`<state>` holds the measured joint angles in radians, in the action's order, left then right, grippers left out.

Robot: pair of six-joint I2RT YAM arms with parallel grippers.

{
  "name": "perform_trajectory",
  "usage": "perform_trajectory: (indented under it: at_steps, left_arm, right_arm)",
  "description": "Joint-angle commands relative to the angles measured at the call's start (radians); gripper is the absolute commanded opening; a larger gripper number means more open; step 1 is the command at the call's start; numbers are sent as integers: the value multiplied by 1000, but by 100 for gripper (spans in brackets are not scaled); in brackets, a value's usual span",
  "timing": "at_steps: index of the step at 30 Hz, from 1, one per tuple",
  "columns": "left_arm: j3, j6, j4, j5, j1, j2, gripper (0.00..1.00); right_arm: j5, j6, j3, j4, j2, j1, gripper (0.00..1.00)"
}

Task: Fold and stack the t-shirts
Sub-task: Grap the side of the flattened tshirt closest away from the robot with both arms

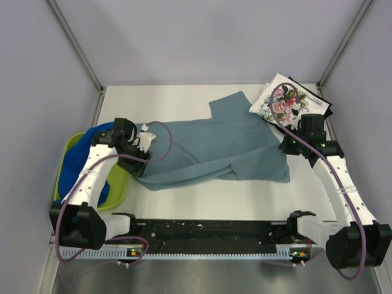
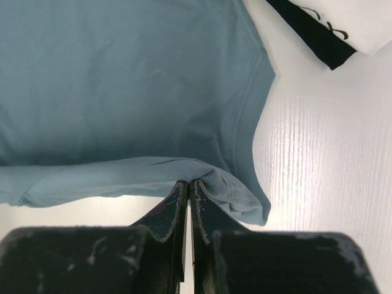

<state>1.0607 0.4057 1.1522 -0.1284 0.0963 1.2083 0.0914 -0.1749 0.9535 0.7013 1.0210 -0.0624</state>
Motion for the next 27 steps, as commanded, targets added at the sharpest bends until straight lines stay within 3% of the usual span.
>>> perform_trajectory:
  at_steps: [1,4,7,11,15,22,27]
  left_arm:
    - [83,230,46,-108,2,8,61]
    - [142,437,86,-195,2,-33,70]
    - [139,646,50,-305,2,-90,67]
    - [78,1097,131,-421,8,-81,69]
    - [87,1234,170,-450,72,8,74]
    - [24,1272,138,-344,341,146,74]
    - [50,1357,162,-248,364,304,73]
  right_arm:
    - [-9,18,-1,-95,68,12,0]
    - [4,22,-7,-108,103,12,0]
    - [8,23,-9,-115,117,12,0]
    - [13,25,-15,-115,110,12,0]
    - [16,25,-32,-120,100,12,0]
    - [24,26,-38,-123,102,12,0]
    - [19,28,-50,-123,97,12,0]
